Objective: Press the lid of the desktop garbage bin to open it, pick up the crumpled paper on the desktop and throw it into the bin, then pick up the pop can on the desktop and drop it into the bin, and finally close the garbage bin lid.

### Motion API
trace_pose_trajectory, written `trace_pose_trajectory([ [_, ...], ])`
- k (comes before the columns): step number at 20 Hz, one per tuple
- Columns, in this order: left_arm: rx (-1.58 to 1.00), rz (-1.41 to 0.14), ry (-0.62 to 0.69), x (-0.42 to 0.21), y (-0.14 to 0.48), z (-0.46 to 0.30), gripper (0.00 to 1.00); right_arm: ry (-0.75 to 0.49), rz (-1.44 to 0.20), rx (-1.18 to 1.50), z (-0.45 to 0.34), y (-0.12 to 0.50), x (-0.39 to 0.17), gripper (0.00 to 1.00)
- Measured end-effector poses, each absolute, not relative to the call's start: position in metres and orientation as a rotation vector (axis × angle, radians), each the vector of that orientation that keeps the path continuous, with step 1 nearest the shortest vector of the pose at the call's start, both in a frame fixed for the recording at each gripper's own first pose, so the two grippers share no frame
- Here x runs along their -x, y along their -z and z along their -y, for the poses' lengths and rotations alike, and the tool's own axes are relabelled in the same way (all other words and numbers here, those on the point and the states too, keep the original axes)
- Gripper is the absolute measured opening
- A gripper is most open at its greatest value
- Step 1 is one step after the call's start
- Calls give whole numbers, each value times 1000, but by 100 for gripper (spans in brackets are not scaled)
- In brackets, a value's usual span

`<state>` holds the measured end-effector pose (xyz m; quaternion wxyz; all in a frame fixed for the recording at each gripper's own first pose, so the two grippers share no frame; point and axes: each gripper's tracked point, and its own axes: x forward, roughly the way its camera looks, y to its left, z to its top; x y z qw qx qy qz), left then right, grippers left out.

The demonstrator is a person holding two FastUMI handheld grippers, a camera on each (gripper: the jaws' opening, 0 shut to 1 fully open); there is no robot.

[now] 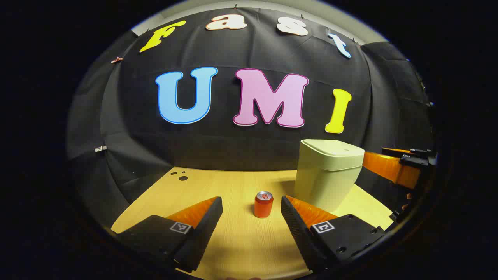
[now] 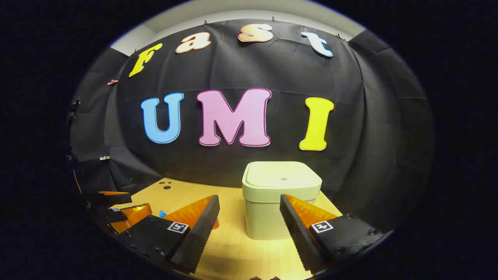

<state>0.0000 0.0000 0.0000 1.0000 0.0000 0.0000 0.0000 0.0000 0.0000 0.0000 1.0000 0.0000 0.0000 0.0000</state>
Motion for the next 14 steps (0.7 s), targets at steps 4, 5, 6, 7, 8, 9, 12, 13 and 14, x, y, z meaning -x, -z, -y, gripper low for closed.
trace_pose_trajectory([
  [4, -3, -9, -5, -5, 4, -2, 96, 3, -8, -4, 3, 2, -4, 98],
  [5, -3, -13, -8, -5, 5, -2, 96, 4, -10, -7, 3, 3, -5, 98],
  [6, -3, -14, -9, -6, 4, -3, 97, 4, -12, -8, 3, 4, -6, 98],
  [7, -2, -16, -9, -6, 4, -3, 96, 4, -16, -10, 2, 5, -6, 98],
  [8, -2, -18, -12, -7, 6, -4, 97, 4, -21, -10, 2, 6, -7, 98],
  [9, -1, -20, -13, -7, 5, -5, 97, 4, -25, -13, 2, 6, -7, 98],
  [12, 0, -30, -14, -8, 10, -6, 97, 23, -23, -18, 7, 5, -8, 98],
  [13, 0, -35, -16, -8, 13, -7, 97, 25, -21, -23, 8, 4, -9, 98],
  [14, -1, -40, -15, -9, 13, -7, 97, 24, -29, -30, 6, 6, -8, 98],
])
